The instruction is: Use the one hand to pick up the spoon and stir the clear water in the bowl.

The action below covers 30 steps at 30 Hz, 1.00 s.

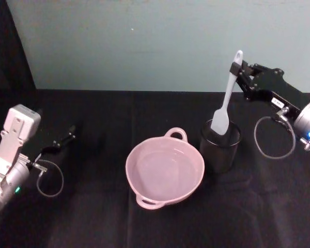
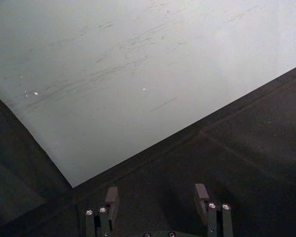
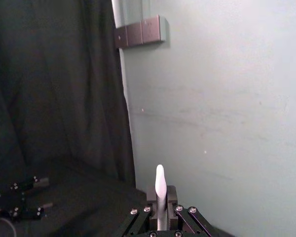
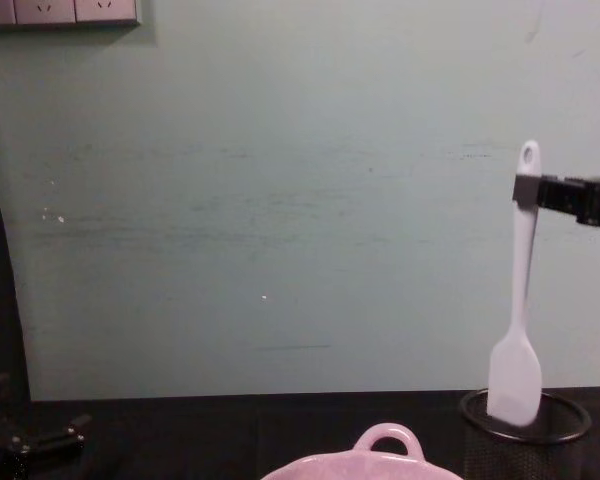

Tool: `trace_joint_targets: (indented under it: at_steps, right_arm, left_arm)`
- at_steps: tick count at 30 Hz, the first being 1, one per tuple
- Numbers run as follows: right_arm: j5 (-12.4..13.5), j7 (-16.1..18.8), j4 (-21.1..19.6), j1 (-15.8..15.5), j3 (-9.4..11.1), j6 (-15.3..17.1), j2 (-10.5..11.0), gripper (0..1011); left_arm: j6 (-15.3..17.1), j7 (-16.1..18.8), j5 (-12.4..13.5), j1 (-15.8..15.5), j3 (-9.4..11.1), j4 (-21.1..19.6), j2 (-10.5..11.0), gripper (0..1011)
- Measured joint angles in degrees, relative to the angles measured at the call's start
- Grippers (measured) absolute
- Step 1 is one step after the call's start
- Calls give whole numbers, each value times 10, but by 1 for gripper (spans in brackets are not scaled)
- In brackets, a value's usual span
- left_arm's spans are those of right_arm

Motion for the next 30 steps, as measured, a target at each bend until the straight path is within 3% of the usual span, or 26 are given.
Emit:
trace_joint_targets:
  at_steps: [7,17,30]
  right_arm:
    - [13,4,21,8,-11,21,0,120]
    - [53,21,67,22,-30,55,-4,121]
    - [122,37,109,23,-24,76,-6,121]
  left_arm:
    - [0,0,0,0,0,0,0,1005]
    - [0,0,0,0,0,0,0,1005]
    - [0,0,0,0,0,0,0,1005]
